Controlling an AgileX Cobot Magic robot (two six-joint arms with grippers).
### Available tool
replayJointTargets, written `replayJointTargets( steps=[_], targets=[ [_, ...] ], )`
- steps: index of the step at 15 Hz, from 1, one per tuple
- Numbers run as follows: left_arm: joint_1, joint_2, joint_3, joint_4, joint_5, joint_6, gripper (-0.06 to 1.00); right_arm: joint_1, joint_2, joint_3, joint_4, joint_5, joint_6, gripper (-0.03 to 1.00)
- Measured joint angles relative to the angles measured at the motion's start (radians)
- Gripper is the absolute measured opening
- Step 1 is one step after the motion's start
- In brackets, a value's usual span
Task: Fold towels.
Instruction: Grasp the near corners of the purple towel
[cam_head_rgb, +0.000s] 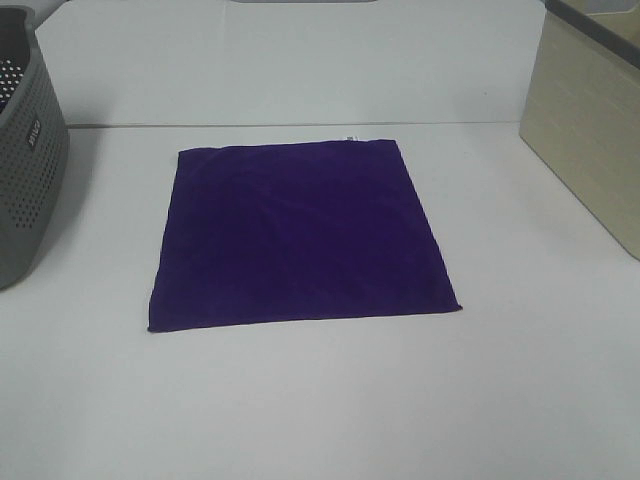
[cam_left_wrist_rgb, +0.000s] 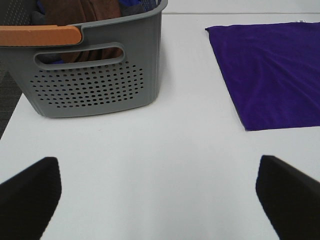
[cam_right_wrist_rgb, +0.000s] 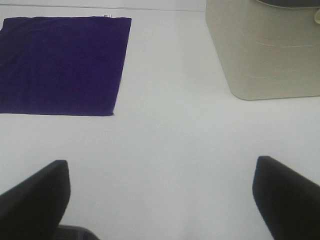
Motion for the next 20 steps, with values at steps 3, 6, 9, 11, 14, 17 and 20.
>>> replayJointTargets(
  steps=[3,6,9,11,14,17,20],
  targets=[
    [0.0,0.0,0.0,0.0,0.0,0.0,0.99,0.0,0.0,0.0,0.0,0.0,0.0,0.96],
    [0.0,0.0,0.0,0.0,0.0,0.0,0.99,0.0,0.0,0.0,0.0,0.0,0.0,0.96],
    [0.0,0.0,0.0,0.0,0.0,0.0,0.99,0.0,0.0,0.0,0.0,0.0,0.0,0.96],
    [0.0,0.0,0.0,0.0,0.0,0.0,0.99,0.0,0.0,0.0,0.0,0.0,0.0,0.96],
    [0.0,0.0,0.0,0.0,0.0,0.0,0.99,0.0,0.0,0.0,0.001,0.0,0.0,0.96],
    [0.0,0.0,0.0,0.0,0.0,0.0,0.99,0.0,0.0,0.0,0.001,0.0,0.0,0.96],
    [0.0,0.0,0.0,0.0,0.0,0.0,0.99,0.0,0.0,0.0,0.001,-0.001,0.0,0.96]
  ],
)
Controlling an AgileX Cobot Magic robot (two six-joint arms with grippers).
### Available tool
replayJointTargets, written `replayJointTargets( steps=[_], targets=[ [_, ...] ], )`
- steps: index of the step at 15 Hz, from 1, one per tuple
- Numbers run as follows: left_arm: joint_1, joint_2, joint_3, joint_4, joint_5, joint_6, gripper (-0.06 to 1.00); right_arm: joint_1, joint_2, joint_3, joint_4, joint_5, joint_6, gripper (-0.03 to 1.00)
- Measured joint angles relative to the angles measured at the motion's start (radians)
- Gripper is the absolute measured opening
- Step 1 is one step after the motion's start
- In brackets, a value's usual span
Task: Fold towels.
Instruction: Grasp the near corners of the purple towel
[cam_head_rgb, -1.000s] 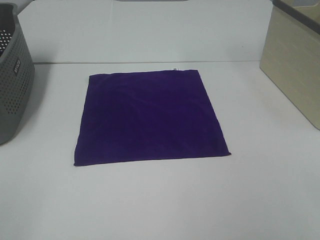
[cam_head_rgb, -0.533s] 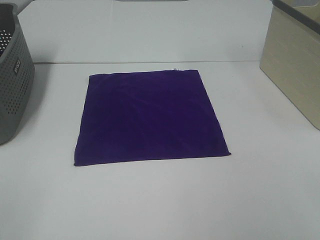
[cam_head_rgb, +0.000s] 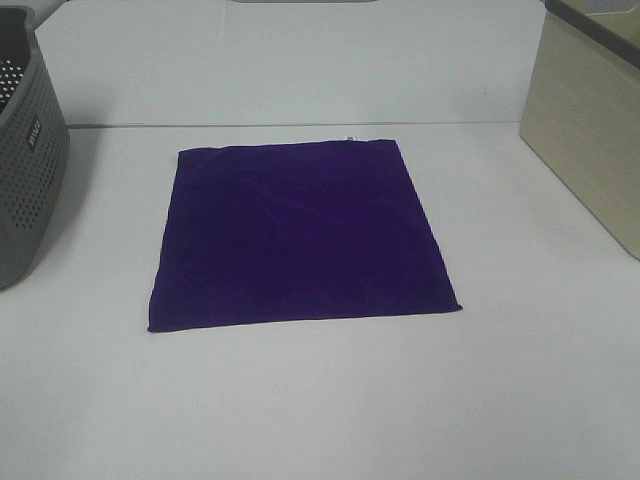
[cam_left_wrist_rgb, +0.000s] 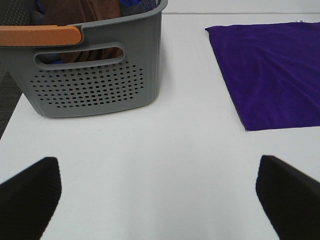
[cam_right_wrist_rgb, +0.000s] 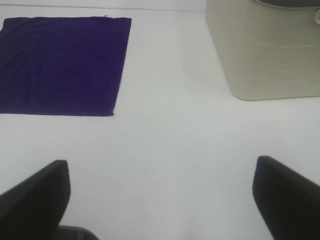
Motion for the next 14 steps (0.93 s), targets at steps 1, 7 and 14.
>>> replayJointTargets(
  steps=[1,7,14],
  targets=[
    [0.0,0.008,-0.012,-0.032,0.001,0.0,0.99,0.0,0.004,-0.037,0.027,-0.019,0.0,0.96],
    [0.0,0.694,-0.446,-0.109,0.022,0.038,0.98,-0.001,0.686,-0.486,0.183,0.003,0.012,0.96],
    [0.002,1.329,-0.71,-0.239,0.014,0.177,0.98,-0.001,1.445,-0.878,0.255,0.042,-0.058,0.96]
  ],
)
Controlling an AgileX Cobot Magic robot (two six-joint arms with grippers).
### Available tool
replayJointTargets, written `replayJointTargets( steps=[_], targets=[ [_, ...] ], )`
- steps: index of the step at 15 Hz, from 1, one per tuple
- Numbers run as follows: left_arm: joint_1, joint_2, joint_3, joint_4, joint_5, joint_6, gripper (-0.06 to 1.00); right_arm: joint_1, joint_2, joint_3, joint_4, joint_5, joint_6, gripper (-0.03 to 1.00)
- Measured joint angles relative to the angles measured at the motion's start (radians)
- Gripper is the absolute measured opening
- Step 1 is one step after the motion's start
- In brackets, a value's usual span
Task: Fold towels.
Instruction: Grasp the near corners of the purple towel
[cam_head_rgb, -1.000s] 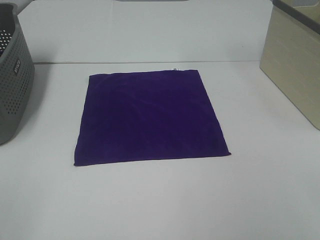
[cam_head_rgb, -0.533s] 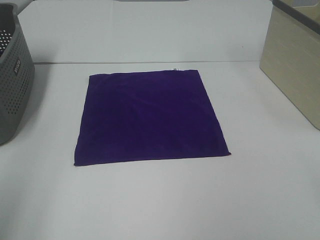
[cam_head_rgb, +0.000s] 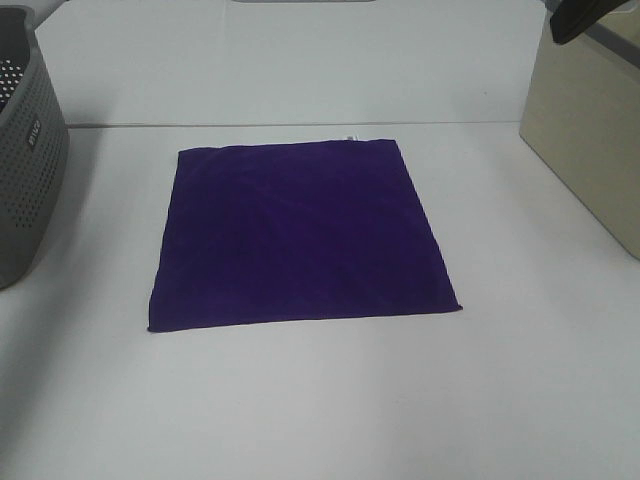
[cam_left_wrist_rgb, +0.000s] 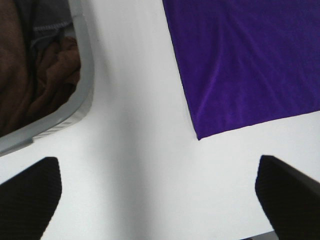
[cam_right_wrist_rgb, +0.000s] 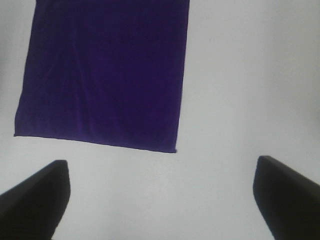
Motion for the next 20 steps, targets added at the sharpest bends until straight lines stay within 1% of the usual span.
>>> replayJointTargets(
  steps=[1,2,3,4,5,7,8,9,11,12,15,16,18,20],
  targets=[
    [0.0,0.047,0.0,-0.044,0.0,0.023,0.98,0.0,0.038,0.0,-0.012,-0.018,-0.001,0.96],
    [-0.018,0.093,0.0,-0.085,0.0,0.062,0.98,-0.002,0.067,0.0,-0.013,-0.019,-0.002,0.96],
    [-0.062,0.147,-0.001,-0.121,-0.003,0.096,0.98,-0.013,0.086,0.0,-0.008,-0.019,-0.01,0.96],
    [-0.114,0.205,-0.001,-0.146,-0.012,0.116,0.98,-0.038,0.093,0.0,0.023,-0.016,-0.04,0.96],
    [-0.141,0.265,-0.002,-0.16,-0.021,0.119,0.98,-0.087,0.093,0.0,0.059,-0.008,-0.093,0.96],
    [-0.147,0.395,-0.003,-0.154,-0.06,0.119,0.98,-0.198,0.109,-0.002,0.173,0.057,-0.219,0.95],
    [-0.147,0.461,-0.003,-0.149,-0.1,0.124,0.98,-0.241,0.132,0.006,0.264,0.093,-0.292,0.95],
    [-0.147,0.522,-0.003,-0.148,-0.133,0.138,0.98,-0.254,0.159,0.029,0.343,0.101,-0.354,0.95],
    [-0.147,0.597,-0.003,-0.158,-0.165,0.165,0.98,-0.252,0.199,0.07,0.437,0.112,-0.422,0.95],
    [-0.147,0.645,-0.003,-0.179,-0.18,0.191,0.98,-0.248,0.233,0.097,0.477,0.113,-0.459,0.95],
    [-0.147,0.71,-0.003,-0.239,-0.19,0.213,0.98,-0.247,0.355,0.117,0.501,0.071,-0.497,0.95],
    [-0.13,0.711,-0.003,-0.263,-0.189,0.21,0.98,-0.239,0.45,0.117,0.507,0.045,-0.525,0.95],
    [-0.094,0.711,-0.003,-0.294,-0.184,0.217,0.98,-0.222,0.516,0.119,0.529,0.026,-0.549,0.95],
    [-0.039,0.715,-0.003,-0.357,-0.155,0.284,0.98,-0.203,0.59,0.119,0.553,-0.003,-0.572,0.95]
  ],
)
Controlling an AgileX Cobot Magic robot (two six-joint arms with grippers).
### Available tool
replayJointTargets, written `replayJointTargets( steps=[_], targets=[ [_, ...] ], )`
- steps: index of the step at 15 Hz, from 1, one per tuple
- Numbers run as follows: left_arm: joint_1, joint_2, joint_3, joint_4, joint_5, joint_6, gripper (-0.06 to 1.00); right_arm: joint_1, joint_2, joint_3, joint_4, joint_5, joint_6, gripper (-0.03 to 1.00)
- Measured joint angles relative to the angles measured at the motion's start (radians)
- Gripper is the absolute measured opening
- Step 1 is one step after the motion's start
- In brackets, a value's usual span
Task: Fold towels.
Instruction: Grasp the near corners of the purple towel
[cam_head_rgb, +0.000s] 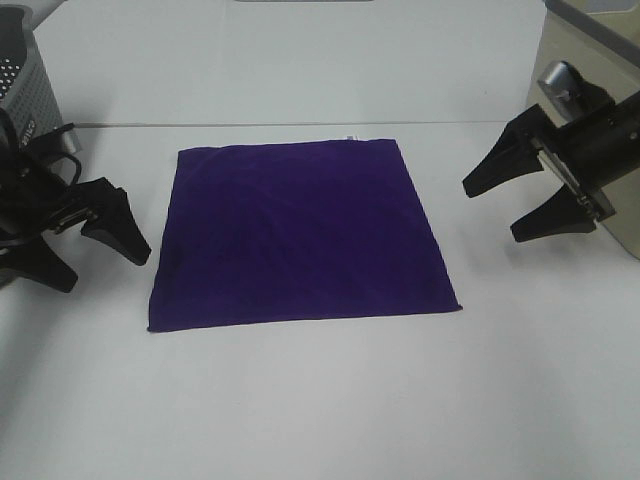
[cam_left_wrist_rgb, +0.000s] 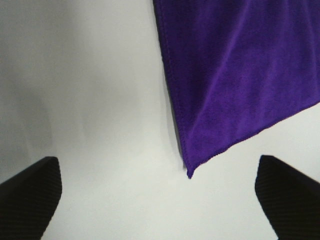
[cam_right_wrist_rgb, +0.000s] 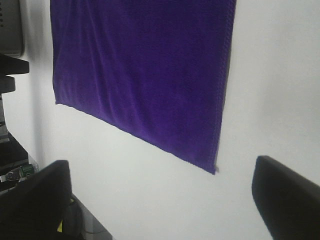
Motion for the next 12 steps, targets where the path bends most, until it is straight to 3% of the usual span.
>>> replayJointTargets(
  steps=[4,6,12],
  targets=[
    [0.06,0.056,-0.005,-0.16,0.054,0.147,0.98,0.002,0.113,0.0,0.038,-0.017,-0.047,0.95],
    [0.063,0.072,-0.011,-0.198,0.06,0.198,0.98,0.002,0.133,0.0,0.043,-0.03,-0.07,0.95],
    [0.066,0.16,-0.007,-0.302,0.151,0.22,0.97,0.002,0.148,0.0,0.017,-0.069,-0.081,0.95]
  ],
)
